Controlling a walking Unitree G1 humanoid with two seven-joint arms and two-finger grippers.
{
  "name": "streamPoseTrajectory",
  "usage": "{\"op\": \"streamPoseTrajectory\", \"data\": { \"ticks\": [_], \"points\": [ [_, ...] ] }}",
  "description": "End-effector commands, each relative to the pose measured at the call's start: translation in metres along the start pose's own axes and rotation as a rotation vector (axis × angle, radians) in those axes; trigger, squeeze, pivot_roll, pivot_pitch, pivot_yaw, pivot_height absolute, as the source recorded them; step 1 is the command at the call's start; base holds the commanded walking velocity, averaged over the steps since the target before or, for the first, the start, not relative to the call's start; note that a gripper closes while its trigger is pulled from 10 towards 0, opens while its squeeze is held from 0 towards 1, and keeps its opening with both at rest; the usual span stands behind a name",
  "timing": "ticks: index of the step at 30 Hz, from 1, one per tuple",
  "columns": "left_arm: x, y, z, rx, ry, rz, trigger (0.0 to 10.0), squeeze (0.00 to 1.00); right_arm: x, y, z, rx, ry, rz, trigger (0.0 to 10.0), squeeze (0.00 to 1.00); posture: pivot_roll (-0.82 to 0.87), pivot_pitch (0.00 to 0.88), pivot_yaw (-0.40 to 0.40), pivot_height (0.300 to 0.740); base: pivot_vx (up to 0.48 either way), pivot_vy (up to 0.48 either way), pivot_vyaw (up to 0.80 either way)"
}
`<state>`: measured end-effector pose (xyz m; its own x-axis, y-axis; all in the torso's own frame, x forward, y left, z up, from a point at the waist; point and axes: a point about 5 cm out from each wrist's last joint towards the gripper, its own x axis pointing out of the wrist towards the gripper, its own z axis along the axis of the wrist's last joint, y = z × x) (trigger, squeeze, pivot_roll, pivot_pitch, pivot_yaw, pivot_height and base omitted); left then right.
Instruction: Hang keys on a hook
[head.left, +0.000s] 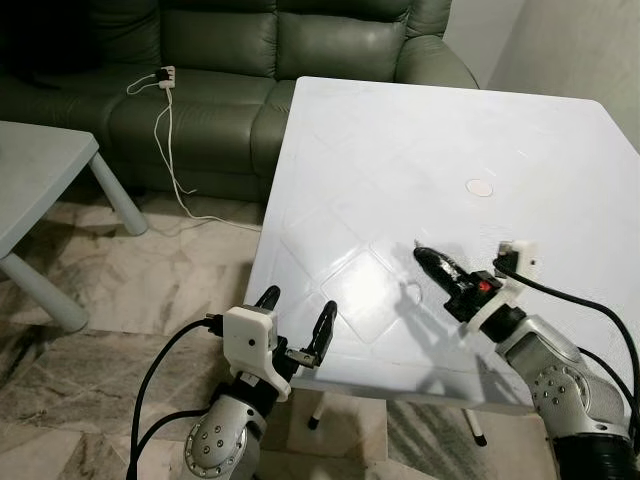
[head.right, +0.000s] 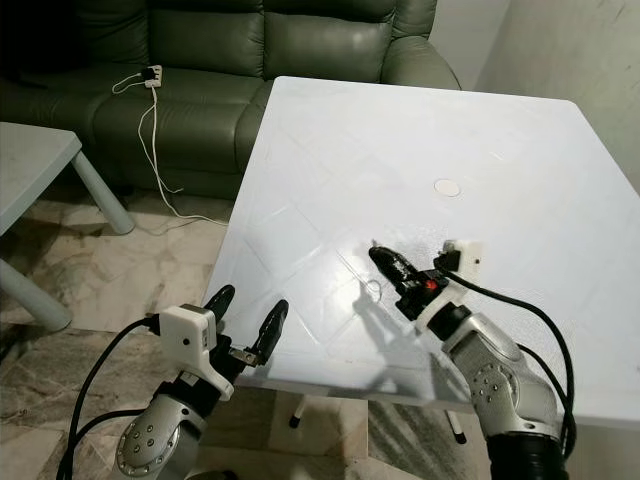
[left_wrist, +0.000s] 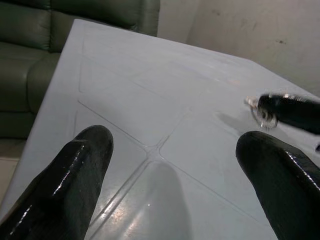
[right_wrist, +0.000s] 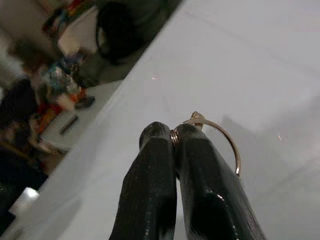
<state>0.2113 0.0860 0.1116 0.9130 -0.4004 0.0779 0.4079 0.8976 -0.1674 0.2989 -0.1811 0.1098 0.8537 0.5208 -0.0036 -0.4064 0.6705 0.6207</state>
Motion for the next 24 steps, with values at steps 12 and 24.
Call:
{"op": "streamPoseTrajectory", "data": {
  "ticks": [12,24],
  "points": [
    [0.001,-0.003,0.003,-0.008,-0.010,0.000,10.0,0.00,-0.008,-0.007,0.004,0.087,-0.010,-0.095,10.0,0.00,0.00,0.125,-0.076,0.740,0.000,0.000,0.00],
    [0.015,0.013,0.018,0.006,-0.077,0.060,10.0,0.00,-0.004,0.027,0.033,-0.484,-0.204,-0.091,10.0,0.00,-0.01,0.097,-0.077,0.740,0.000,0.000,0.00]
  ]
}}
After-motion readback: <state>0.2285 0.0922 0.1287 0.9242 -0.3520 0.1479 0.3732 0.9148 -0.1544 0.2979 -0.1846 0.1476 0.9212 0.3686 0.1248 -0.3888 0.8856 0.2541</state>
